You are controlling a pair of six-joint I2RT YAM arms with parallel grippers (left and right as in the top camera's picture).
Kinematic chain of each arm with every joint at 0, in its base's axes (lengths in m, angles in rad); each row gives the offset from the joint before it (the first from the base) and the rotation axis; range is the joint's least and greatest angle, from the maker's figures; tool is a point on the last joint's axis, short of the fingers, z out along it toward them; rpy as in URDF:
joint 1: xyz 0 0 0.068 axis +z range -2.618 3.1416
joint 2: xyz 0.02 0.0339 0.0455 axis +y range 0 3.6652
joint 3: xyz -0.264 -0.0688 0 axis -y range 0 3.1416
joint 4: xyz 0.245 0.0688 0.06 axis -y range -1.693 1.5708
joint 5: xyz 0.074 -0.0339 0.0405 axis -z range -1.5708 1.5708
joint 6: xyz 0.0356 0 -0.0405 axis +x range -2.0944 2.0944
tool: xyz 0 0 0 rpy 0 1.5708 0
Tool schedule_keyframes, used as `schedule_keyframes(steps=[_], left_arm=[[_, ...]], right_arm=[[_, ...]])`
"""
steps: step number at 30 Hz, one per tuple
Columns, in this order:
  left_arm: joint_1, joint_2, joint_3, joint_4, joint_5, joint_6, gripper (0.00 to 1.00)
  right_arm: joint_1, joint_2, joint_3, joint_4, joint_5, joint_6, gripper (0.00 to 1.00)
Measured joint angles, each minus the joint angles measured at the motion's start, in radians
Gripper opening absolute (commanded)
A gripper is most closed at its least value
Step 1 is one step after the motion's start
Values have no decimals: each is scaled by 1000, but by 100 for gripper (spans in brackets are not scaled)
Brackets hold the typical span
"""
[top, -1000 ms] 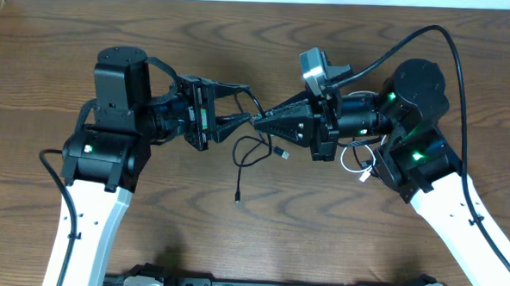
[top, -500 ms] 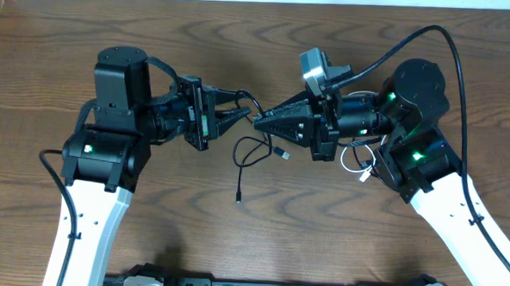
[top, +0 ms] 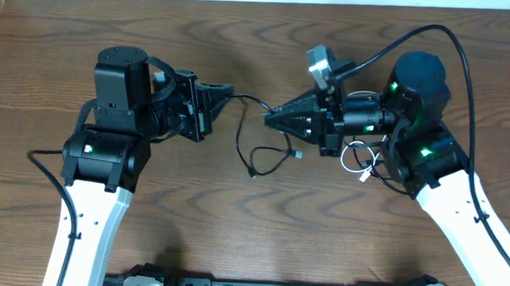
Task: Untangle cables
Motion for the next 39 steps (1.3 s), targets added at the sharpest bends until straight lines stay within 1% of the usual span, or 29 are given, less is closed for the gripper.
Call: schedule_keyframes(steps=[1,3,6,7,9,11,15,20,23,27,28,29,30,32,34,35,37,39], left_arm=[[0,0,0,0,-38,25,8],[0,0,0,0,-108,74,7],[1,0,0,6,-173,112,8],[1,0,0,16,-187,119,7],[1,0,0,52,-203,134,7],[0,0,0,127,-203,140,8],[0,1,-5,364,-187,145,7],[0,0,-3,576,-204,144,7],[0,-1,-2,571,-270,144,8],[0,-1,-1,428,-374,157,8],[0,-1,-1,390,-396,169,8],[0,0,-1,367,-413,192,7],[0,2,-1,360,-428,216,7],[0,7,-1,381,-446,325,7],[0,15,-1,439,-448,454,7],[0,21,-1,486,-441,539,7],[4,35,0,537,-402,665,7],[19,64,11,581,-352,724,7]], right_arm=[[-16,0,0,-48,9,-5,2],[-40,0,0,-150,33,-23,10],[-68,0,0,-288,89,-51,28],[-74,0,1,-322,109,-66,42],[-80,0,2,-389,163,-82,49],[-79,0,2,-439,202,-109,56],[-79,0,2,-476,246,-150,59],[-79,-1,2,-486,263,-171,62],[-79,-1,2,-496,265,-188,63],[-79,-1,2,-526,278,-206,63],[-79,0,2,-541,290,-208,65],[-79,0,2,-555,303,-211,74],[-79,-1,2,-566,317,-216,76],[-80,-1,2,-575,340,-222,78],[-85,0,2,-579,350,-222,80],[-88,0,2,-579,357,-222,80],[-97,0,2,-577,365,-222,80],[-108,-1,2,-577,368,-222,80]])
